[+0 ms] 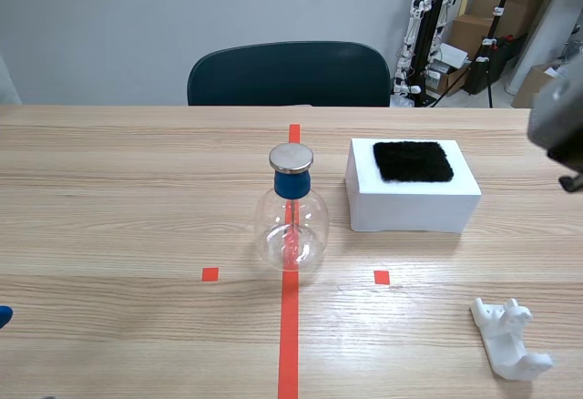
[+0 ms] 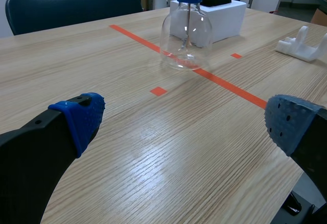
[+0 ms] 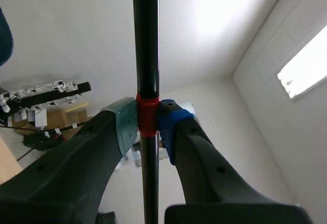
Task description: Do the electroscope experiment. rub the rod on the fur
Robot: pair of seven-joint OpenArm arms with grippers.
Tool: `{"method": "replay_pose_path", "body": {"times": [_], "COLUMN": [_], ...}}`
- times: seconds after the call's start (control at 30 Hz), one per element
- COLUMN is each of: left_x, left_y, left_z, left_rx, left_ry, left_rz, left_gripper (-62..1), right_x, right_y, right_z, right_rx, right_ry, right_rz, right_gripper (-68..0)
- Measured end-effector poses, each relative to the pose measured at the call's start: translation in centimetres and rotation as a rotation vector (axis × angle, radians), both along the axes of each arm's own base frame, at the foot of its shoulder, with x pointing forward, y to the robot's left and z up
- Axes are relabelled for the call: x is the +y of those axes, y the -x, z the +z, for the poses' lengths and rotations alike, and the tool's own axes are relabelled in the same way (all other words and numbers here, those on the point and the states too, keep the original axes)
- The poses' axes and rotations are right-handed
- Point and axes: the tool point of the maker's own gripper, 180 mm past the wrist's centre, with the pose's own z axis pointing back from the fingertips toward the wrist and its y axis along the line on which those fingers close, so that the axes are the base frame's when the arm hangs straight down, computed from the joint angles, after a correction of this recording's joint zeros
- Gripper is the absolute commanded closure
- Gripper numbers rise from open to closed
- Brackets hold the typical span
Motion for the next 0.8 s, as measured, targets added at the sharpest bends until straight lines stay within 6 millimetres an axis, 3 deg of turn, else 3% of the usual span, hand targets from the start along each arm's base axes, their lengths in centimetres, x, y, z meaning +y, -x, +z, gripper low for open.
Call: {"method": "replay_pose_path", "body": {"times": [0.17,0.43,0.8], "left_x": [0.0,0.0,0.0], "left_y": [0.0,0.0,0.0], "left_z": [0.0,0.0,0.0], "left_rx": [0.000,0.000,0.000], "left_ry": [0.000,0.000,0.000], "left_rz": [0.000,0.000,0.000], "left_gripper": [-62.3,-62.3,-62.3], "right_x": [-2.1,-6.8,-12.0], "right_y": [-3.8,-8.4,-12.0], "right_z": [-3.4,-6.8,-12.7], "right_rx": [0.131,0.186,0.294], "right_ry": [0.214,0.346,0.530], "right_rz": [0.020,-0.114,-0.278], "right_gripper": [0.0,0.0,0.0]}}
